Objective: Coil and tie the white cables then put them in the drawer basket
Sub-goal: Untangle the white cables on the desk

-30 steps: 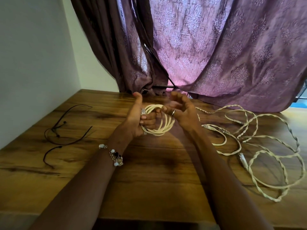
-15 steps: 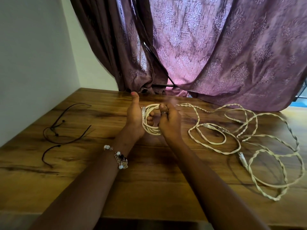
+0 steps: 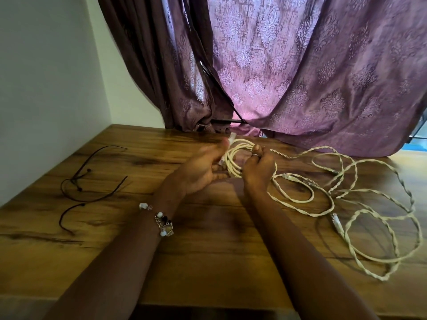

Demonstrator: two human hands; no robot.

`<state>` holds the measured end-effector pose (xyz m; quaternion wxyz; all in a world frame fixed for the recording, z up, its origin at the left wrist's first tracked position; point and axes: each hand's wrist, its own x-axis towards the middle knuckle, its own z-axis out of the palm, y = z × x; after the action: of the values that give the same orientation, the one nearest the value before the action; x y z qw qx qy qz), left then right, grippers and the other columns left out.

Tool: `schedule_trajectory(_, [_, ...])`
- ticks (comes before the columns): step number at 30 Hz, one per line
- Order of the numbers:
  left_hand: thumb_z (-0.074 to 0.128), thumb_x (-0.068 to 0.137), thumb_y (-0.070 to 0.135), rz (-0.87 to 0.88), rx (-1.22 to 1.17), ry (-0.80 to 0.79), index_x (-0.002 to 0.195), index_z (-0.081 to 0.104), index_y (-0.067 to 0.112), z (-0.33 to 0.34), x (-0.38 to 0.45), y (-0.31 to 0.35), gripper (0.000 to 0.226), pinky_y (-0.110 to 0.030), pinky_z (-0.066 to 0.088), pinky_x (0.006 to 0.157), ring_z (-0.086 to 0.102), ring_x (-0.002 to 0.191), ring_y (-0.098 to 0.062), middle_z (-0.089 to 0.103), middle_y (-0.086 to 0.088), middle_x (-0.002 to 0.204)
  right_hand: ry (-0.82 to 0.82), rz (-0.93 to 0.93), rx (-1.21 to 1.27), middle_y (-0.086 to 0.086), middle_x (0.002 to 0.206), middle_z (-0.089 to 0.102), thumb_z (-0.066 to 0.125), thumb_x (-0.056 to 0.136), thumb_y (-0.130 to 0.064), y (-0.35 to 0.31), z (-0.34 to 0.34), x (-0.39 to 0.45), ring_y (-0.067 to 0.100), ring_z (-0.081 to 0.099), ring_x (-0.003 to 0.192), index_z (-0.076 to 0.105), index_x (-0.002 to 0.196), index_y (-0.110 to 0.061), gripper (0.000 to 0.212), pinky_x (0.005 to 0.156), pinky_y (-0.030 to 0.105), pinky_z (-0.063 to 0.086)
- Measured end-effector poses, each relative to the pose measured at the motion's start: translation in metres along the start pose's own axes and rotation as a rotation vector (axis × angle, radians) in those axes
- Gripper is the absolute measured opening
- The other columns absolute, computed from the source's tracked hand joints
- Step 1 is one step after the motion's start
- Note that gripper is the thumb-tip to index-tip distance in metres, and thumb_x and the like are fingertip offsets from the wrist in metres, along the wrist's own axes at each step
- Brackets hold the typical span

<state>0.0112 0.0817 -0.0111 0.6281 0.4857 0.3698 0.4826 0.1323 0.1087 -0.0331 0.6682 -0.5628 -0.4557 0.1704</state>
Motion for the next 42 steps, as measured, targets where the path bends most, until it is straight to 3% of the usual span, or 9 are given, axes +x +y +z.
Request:
schedule_trajectory(2, [0.052,0.096,0.016,0.123,0.307,0.01,0.124,0.051,0.012,0.007,-0.001,-0.01,0.029,-0.04,0.051,0.085,0.06,0.092,-0.023,0.064,-0.007,0.101,0.04,-0.002,-0.002,0.018,0.086,0.066,0.04,0.096,-0.023,0.002,0.0,0.002,0.032,0.06,0.083,0.061,0.09,-0.002,0.031,0.079,0.044,0.048])
schedule_trajectory(5, [0.05,0.095,0.035,0.34,0.782,0.229,0.12,0.057,0.017,0.01,0.01,-0.028,0.032,-0.046,0.056,0.079,0.065,0.094,-0.03,0.068,-0.01,0.104,0.04,-0.04,-0.029,0.019,0.083,0.066,0.035,0.091,-0.033,0.006,0.003,0.004,0.038,0.061,0.082,0.059,0.085,-0.004,0.038,0.077,0.052,0.048])
schedule_trajectory(8, [0.037,0.086,0.051,0.438,0.809,0.443,0.104,0.064,0.016,0.006,0.017,-0.037,0.048,-0.047,0.057,0.066,0.068,0.08,-0.032,0.07,-0.012,0.091,-0.008,-0.104,-0.056,0.018,0.081,0.065,0.04,0.094,-0.027,-0.001,-0.003,0.001,0.032,0.058,0.076,0.061,0.086,0.0,0.035,0.069,0.034,0.04])
schedule_trajectory(12, [0.044,0.096,0.03,0.585,1.094,0.708,0.09,0.066,0.001,0.005,0.01,-0.032,0.037,-0.038,0.046,0.061,0.062,0.074,-0.037,0.067,-0.02,0.08,-0.167,-0.198,-0.01,-0.006,0.066,0.051,0.048,0.097,-0.007,-0.008,-0.005,-0.005,-0.001,0.045,0.058,0.062,0.086,-0.004,0.018,0.057,0.013,0.031])
schedule_trajectory(21, [0.065,0.086,0.014,0.62,1.456,0.981,0.079,0.064,0.004,-0.002,0.006,-0.027,0.012,-0.026,0.034,0.04,0.058,0.045,-0.032,0.061,-0.013,0.061,-0.286,-0.472,-0.08,0.016,0.086,0.067,0.044,0.089,-0.015,-0.001,0.009,-0.003,0.03,0.06,0.079,0.066,0.096,0.002,0.029,0.068,0.04,0.046])
schedule_trajectory(27, [0.062,0.088,0.027,0.708,1.719,1.147,0.103,0.068,0.02,-0.005,0.007,-0.025,0.017,-0.04,0.047,0.068,0.063,0.078,-0.03,0.067,-0.005,0.097,-0.312,-0.592,-0.222,0.018,0.089,0.066,0.047,0.083,-0.01,-0.001,0.009,0.003,0.033,0.06,0.082,0.068,0.106,-0.004,0.032,0.068,0.026,0.037])
schedule_trajectory(31, [0.058,0.088,0.033,0.83,1.71,1.007,0.107,0.068,0.023,-0.007,0.009,-0.024,0.024,-0.041,0.045,0.074,0.059,0.096,-0.031,0.066,-0.006,0.103,-0.422,-0.719,-0.221,0.02,0.085,0.061,0.049,0.084,-0.007,-0.002,0.006,0.002,0.034,0.057,0.075,0.066,0.097,0.002,0.023,0.064,0.027,0.033])
schedule_trajectory(36, [0.042,0.096,0.035,0.821,0.982,0.467,0.119,0.066,0.01,-0.016,0.014,-0.022,0.042,-0.038,0.051,0.074,0.067,0.087,-0.024,0.071,-0.011,0.099,-0.479,-0.491,-0.016,0.011,0.085,0.062,0.048,0.09,-0.018,0.009,0.006,0.007,0.028,0.061,0.068,0.065,0.097,-0.008,0.02,0.06,0.04,0.05])
schedule_trajectory(42, [0.041,0.097,0.034,0.7,0.681,0.377,0.124,0.06,0.017,-0.014,0.027,-0.031,0.037,-0.051,0.052,0.074,0.067,0.084,-0.029,0.07,-0.013,0.094,-0.464,-0.123,0.302,-0.007,0.078,0.057,0.041,0.098,-0.001,-0.004,0.005,-0.007,-0.005,0.054,0.058,0.06,0.109,-0.004,0.022,0.054,0.012,0.044])
